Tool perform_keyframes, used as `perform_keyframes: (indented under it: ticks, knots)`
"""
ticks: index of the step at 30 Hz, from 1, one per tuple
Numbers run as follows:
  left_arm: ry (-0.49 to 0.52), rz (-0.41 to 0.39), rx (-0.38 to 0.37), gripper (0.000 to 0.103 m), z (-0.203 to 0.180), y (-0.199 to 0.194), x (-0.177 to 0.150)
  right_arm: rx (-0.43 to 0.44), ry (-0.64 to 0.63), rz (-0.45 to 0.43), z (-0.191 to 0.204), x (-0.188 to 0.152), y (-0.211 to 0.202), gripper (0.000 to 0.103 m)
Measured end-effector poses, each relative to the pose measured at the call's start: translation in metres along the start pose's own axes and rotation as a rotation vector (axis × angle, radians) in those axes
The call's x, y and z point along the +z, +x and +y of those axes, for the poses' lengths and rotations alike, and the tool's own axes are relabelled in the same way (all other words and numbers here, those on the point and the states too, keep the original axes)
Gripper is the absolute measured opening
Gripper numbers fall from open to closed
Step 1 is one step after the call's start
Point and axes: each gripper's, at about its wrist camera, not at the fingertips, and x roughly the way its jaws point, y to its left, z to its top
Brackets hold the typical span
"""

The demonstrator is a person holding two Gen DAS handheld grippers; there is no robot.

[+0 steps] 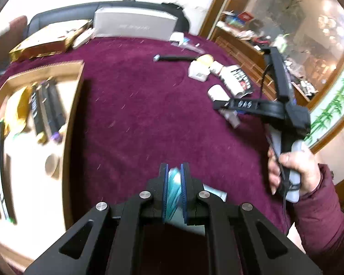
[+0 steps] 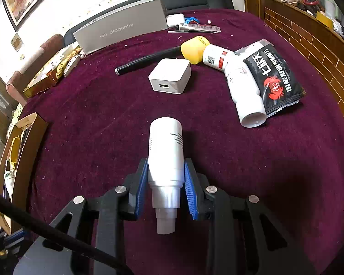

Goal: Organize objects
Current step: 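Lift the tissue pack with the left gripper and regrip it firmly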

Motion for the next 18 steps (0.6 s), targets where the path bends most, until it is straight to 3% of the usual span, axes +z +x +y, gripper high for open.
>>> perform_keyframes:
  ticks: [2, 3, 4, 6, 7, 9, 10, 13, 18]
  knots:
    - [-0.065, 0.053, 0.026, 0.011, 0.004, -0.001, -0.006, 0.007, 0.003, 0.003, -0.001, 0.001, 0.0, 0.027]
    - [-0.11, 0.091, 0.036, 0.022, 0.008, 0.0, -0.011, 0.015, 0.005, 0.003, -0.002, 0.001, 0.0, 0.027]
    - [-0.162, 0.125, 0.025, 0.041, 0.012, 0.002, -0.017, 0.02, 0.007, 0.002, -0.003, 0.001, 0.0, 0.027]
    - [-0.269, 0.181, -0.048, 0.063, 0.018, 0.011, -0.024, 0.031, 0.014, -0.001, -0.004, 0.001, 0.0, 0.028]
    - [-0.298, 0.134, -0.069, 0.065, 0.017, 0.008, -0.023, 0.034, 0.017, -0.002, -0.005, 0.001, 0.0, 0.028]
    - [-0.366, 0.135, -0.137, 0.067, 0.018, 0.017, -0.018, 0.044, 0.024, -0.008, -0.006, 0.0, 0.0, 0.028]
    - [-0.39, 0.128, -0.149, 0.077, 0.017, 0.021, -0.014, 0.053, 0.03, -0.008, -0.008, -0.001, 0.0, 0.028]
    - [-0.33, 0.112, -0.094, 0.078, 0.004, 0.032, -0.003, 0.089, 0.059, -0.008, -0.014, -0.001, -0.001, 0.028]
    - [-0.077, 0.094, 0.145, 0.078, -0.043, 0.052, 0.001, 0.095, 0.066, -0.018, -0.014, -0.001, -0.001, 0.028]
